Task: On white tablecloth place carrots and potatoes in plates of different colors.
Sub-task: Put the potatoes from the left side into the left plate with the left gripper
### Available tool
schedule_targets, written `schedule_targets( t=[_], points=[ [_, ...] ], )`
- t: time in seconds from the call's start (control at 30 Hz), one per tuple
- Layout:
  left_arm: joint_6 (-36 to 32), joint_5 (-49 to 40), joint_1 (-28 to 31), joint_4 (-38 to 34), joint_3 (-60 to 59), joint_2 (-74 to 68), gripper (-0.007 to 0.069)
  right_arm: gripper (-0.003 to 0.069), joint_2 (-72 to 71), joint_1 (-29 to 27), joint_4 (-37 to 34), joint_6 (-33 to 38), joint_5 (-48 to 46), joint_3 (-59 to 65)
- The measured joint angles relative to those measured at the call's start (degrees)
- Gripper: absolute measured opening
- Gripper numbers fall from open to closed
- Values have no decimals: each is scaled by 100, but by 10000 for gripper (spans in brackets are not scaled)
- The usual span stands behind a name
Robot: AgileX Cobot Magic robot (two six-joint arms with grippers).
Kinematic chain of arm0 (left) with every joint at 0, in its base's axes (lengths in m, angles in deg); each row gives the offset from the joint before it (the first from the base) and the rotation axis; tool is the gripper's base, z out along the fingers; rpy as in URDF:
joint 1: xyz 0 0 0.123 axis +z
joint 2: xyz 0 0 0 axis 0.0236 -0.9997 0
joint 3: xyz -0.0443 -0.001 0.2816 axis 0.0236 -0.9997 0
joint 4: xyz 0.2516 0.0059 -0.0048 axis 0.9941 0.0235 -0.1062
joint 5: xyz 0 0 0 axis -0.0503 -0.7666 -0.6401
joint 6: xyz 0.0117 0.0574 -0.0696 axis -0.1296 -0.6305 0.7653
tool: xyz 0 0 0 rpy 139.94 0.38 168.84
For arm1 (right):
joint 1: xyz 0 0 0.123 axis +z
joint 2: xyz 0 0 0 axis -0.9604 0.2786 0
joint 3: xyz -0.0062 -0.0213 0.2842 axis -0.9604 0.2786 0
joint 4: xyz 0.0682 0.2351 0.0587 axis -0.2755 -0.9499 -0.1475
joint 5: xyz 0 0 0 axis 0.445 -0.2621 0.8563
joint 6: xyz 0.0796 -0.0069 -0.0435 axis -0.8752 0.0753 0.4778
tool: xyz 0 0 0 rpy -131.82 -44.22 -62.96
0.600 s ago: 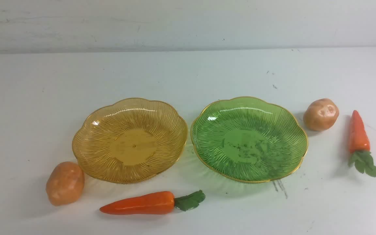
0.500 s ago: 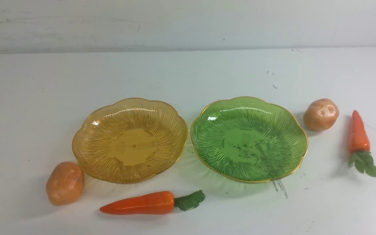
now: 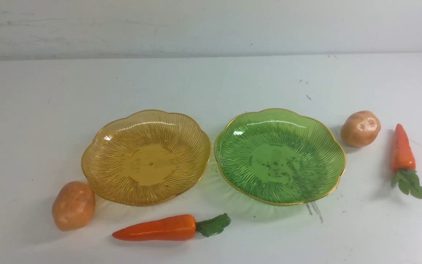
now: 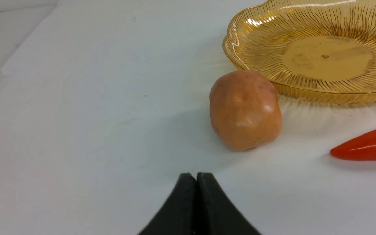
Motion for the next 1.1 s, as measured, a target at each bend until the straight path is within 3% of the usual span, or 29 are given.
schedule_targets(
  t=[0.3,0.5,0.73,0.83,0.9,0.97,1.1],
  points=[
    [339,316,0,-115,-17,0,-13,-11,0,0,0,0,0,0],
    [1378,1454,0,-1434,-18,0,-13,-11,0,0,0,0,0,0],
    [1808,2435,0,-2415,-24,0,-13,-11,0,0,-6,-13,5,0],
    [1908,3365,0,-2698,-35,0,-13,-11,0,0,-403,-315,464,21],
    [2023,3890,0,-2780,94,0,-13,-11,0,0,-1196,-870,1325,34],
    [2051,3714,0,-2769,601,0,-13,-11,0,0,-1874,-1341,2163,34],
    [1867,2322,0,-2453,1850,-297,-13,-11,0,0,-2295,-1411,2862,34]
  ],
)
